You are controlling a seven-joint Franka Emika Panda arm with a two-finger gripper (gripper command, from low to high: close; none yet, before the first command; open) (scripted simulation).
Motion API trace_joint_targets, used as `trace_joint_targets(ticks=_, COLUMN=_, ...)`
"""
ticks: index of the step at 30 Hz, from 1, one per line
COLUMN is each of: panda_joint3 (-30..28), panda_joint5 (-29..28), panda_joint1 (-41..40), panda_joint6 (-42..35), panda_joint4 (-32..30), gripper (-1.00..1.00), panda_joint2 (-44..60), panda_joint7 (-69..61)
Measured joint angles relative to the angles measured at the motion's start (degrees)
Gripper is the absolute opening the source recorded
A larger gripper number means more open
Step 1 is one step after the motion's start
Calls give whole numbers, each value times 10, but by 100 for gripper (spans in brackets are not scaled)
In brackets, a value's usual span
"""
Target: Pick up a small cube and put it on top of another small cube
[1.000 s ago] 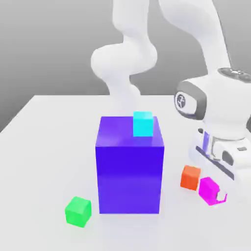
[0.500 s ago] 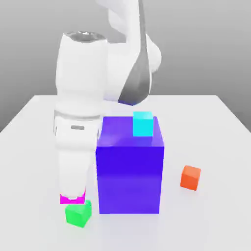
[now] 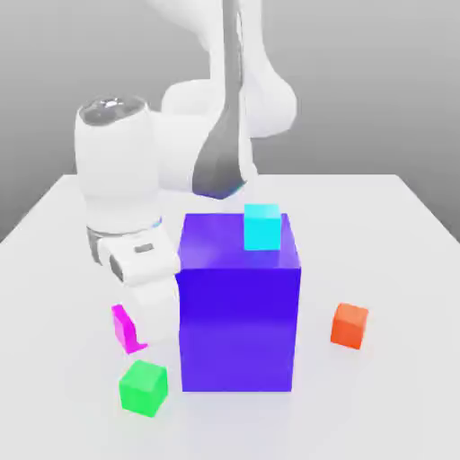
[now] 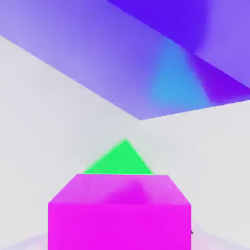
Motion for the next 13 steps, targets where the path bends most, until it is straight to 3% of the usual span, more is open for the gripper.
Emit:
trace_joint_targets(ticks=10, panda_joint3=46, panda_joint5=126, panda_joint1=-21, panda_joint6=80, panda_joint4=5, gripper=-100, panda_joint2=99, panda_joint7=-92)
trace_joint_targets(ticks=11, panda_joint3=52, panda_joint5=137, panda_joint1=-25, panda_joint6=87, panda_joint4=5, gripper=100, panda_joint2=107, panda_joint7=-100)
trace_joint_targets(ticks=13, panda_joint3=52, panda_joint5=137, panda_joint1=-25, panda_joint6=87, panda_joint4=5, gripper=100, panda_joint2=107, panda_joint7=-100)
